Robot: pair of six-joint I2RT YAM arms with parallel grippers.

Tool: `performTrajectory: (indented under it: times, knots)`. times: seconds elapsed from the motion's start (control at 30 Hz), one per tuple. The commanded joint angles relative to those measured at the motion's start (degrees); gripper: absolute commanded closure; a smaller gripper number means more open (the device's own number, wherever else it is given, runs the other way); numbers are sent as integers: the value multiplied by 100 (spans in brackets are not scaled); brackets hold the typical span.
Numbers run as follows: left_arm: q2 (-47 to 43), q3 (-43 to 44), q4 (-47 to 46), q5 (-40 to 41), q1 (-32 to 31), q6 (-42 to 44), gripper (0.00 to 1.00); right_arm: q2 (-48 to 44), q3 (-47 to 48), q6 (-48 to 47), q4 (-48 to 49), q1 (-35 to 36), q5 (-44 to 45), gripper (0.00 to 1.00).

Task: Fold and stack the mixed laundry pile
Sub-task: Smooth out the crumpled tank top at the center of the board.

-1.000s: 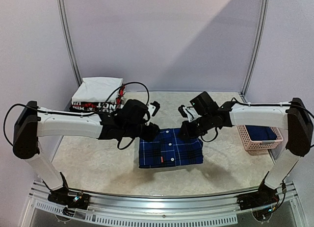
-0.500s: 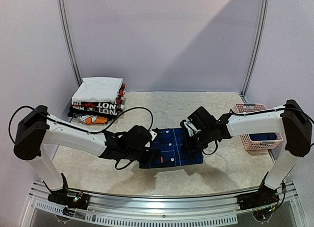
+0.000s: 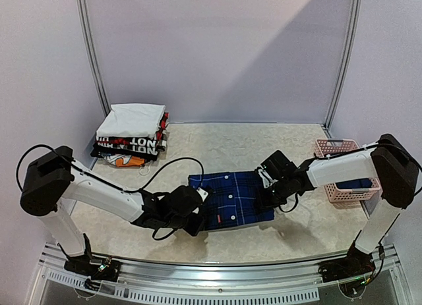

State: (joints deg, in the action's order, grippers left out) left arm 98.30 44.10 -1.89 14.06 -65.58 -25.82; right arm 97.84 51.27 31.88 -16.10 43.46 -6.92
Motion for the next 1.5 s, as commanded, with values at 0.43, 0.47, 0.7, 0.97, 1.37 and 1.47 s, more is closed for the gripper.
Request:
performTrajectory:
  times: [0.43, 0.47, 0.7, 0.97, 1.37, 1.47]
  knots:
    - [-619, -564, 158, 556, -159, -323, 64, -676, -335, 145, -845, -117, 615, 88]
    - [-691, -575, 169, 566, -164, -327, 63, -735, -336, 137, -904, -119, 656, 87]
    - [-1314, -660, 561, 852, -101, -260, 55, -890, -57, 147, -1412, -119, 1244, 85]
    - [-1927, -904, 557, 978, 265, -238, 33, -1048, 418, 112, -1589, 187, 1113, 83]
    - [-2049, -1229, -339, -66, 1309, -438, 19, -236, 1854, 305, -1756, 1606, 1676, 55]
    - [-1956, -1229, -365, -200, 1478, -518, 22, 254, 2355, 313, -1756, 2116, 1854, 51]
